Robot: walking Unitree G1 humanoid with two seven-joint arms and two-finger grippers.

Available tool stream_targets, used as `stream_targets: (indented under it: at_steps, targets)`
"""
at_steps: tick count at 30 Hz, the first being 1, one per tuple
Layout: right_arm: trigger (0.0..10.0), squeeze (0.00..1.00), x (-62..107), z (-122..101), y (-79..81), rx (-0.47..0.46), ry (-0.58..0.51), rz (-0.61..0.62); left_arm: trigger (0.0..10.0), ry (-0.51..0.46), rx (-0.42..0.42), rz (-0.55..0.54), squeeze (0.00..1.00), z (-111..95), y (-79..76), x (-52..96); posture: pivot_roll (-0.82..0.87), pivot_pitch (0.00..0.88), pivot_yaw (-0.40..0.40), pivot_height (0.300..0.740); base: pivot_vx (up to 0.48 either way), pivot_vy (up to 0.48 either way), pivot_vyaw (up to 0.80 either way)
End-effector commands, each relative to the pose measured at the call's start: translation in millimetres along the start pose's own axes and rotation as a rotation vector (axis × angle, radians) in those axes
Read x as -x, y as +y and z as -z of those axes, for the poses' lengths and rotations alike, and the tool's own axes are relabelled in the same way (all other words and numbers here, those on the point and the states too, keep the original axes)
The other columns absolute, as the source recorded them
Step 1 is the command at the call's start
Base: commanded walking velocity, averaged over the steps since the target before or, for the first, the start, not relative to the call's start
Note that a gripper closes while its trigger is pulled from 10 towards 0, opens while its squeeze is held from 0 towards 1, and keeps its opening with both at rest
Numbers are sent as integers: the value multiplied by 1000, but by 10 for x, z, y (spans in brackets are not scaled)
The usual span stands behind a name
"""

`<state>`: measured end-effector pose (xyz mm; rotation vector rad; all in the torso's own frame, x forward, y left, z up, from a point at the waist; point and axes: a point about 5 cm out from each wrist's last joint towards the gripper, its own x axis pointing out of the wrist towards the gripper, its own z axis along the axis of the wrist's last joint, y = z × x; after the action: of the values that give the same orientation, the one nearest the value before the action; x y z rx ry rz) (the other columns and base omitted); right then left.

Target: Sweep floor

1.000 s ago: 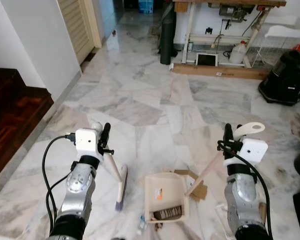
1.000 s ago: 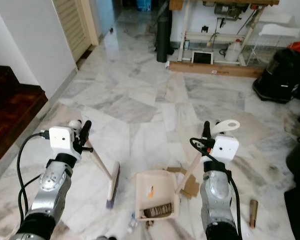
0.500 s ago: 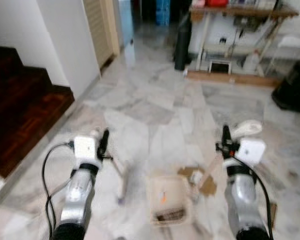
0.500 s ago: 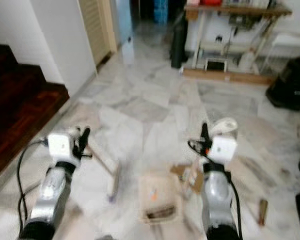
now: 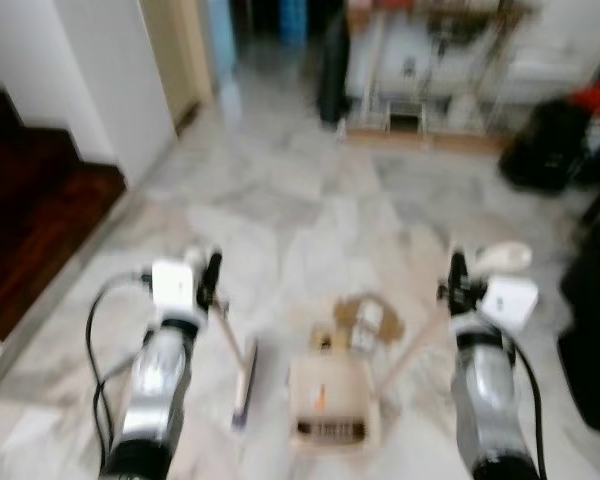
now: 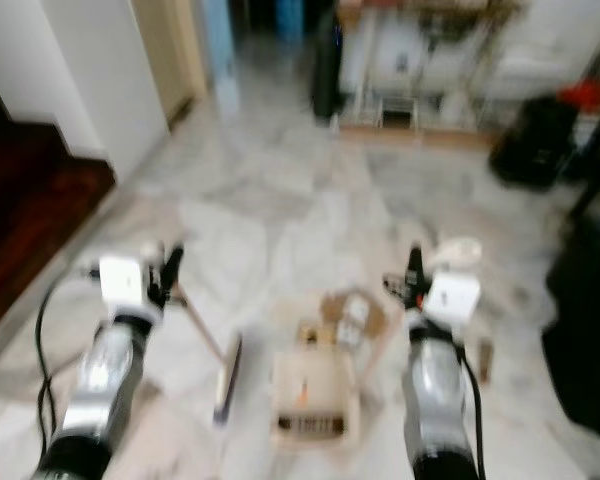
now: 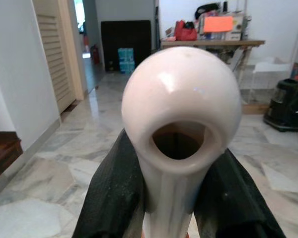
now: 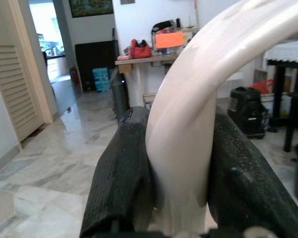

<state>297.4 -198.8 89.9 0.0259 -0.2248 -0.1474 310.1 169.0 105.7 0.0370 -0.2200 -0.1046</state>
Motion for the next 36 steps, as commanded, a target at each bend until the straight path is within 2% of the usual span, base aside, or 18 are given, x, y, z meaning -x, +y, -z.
stream_targets:
  at_steps: [1,23,36]
  targets:
    - [10000,0,-59,-105,36,-20,-53,-2,10000,-53,-16,9,0,-113,-1,-52,-23,0,10,740,-304,0,0]
    - [10000,0,-58,-94,67,-6,-47,-17,10000,-50,-22,9,0,-114,5,-51,-19,0,9,740,-309,0,0]
    - [10000,0,-66,-94,78,-3,-45,-26,10000,-40,-33,-7,0,-95,19,-41,-16,0,5,740,-20,0,775]
